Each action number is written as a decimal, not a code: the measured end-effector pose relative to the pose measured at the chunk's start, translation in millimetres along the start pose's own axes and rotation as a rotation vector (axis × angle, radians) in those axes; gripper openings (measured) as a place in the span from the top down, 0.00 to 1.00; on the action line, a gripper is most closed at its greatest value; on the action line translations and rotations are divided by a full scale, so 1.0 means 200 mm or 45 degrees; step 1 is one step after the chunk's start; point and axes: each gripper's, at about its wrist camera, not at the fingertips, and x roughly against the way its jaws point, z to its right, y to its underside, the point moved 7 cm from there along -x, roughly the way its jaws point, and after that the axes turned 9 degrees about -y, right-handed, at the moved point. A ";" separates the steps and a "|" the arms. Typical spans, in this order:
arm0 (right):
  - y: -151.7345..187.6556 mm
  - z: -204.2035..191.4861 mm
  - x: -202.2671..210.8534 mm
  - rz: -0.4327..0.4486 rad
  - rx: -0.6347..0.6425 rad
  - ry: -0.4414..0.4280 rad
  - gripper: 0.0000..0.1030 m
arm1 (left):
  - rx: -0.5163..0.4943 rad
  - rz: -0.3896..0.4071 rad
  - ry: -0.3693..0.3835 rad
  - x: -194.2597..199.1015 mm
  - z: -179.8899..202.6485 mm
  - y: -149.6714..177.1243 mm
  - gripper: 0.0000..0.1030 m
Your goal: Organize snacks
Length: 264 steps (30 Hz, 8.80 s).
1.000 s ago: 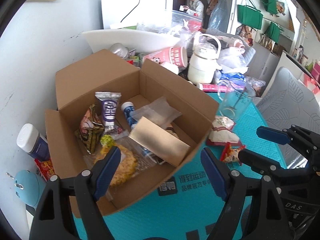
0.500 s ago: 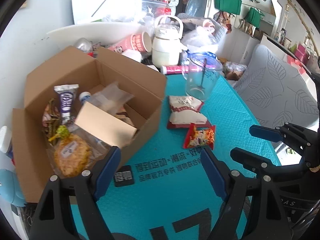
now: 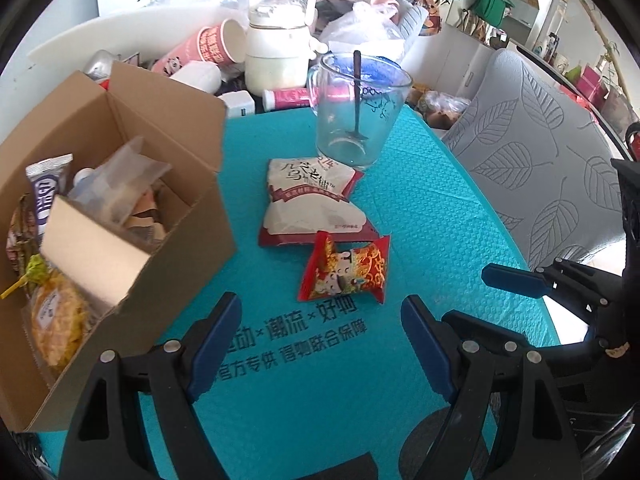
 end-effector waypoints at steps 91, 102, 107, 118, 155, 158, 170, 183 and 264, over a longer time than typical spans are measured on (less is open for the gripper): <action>-0.10 -0.24 -0.33 -0.206 0.106 -0.260 0.63 | 0.152 0.064 -0.024 0.27 -0.27 0.20 0.54; 0.21 -0.48 -0.20 -0.320 0.299 -0.337 0.63 | 0.231 -0.049 -0.050 0.27 -0.36 0.51 0.54; 0.27 -0.58 -0.20 -0.348 0.351 -0.360 0.59 | 0.289 -0.074 -0.095 0.28 -0.43 0.62 0.54; 0.25 -0.68 -0.35 -0.362 0.398 -0.240 0.25 | 0.373 -0.092 -0.170 0.25 -0.57 0.73 0.54; 0.14 -0.94 -0.09 -0.204 0.575 -0.395 0.55 | 0.386 0.085 -0.160 0.53 -0.61 0.59 0.54; 0.08 -0.98 -0.06 -0.170 0.597 -0.398 0.55 | 0.383 0.129 -0.174 0.58 -0.65 0.53 0.54; -0.26 -1.06 -0.01 -0.059 0.603 -0.421 0.55 | 0.384 0.281 -0.199 0.70 -0.80 0.28 0.54; -0.62 -1.05 -0.14 -0.028 0.601 -0.391 0.55 | 0.383 0.331 -0.266 0.64 -1.01 -0.01 0.54; -0.85 -0.99 0.33 0.395 0.561 -0.185 0.28 | 0.373 0.436 -0.603 1.00 -0.97 -0.20 0.25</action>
